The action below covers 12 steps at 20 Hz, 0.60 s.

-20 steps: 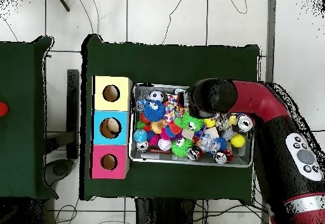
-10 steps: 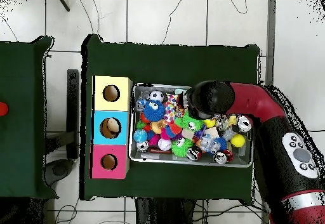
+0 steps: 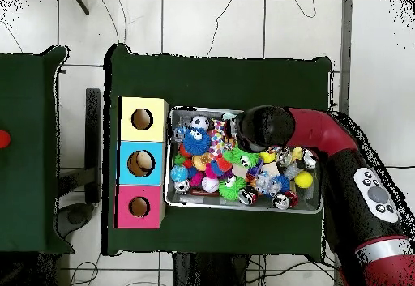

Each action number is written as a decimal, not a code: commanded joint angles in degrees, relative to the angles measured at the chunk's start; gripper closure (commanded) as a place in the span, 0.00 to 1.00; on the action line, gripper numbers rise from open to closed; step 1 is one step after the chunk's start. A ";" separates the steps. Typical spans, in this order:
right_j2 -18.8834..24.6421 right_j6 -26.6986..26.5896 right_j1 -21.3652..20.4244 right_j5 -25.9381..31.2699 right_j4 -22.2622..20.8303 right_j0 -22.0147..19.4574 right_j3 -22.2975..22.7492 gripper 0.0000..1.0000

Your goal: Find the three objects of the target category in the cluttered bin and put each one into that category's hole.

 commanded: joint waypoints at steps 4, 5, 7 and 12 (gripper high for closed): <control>-4.63 -0.07 4.84 1.45 -3.10 1.32 -2.75 0.00; -5.47 -0.06 5.42 2.38 -3.63 1.85 -3.52 0.00; -6.49 -0.17 6.30 2.57 -4.08 2.24 -4.25 0.00; -8.50 -0.49 7.81 3.80 -4.94 3.19 -6.16 0.00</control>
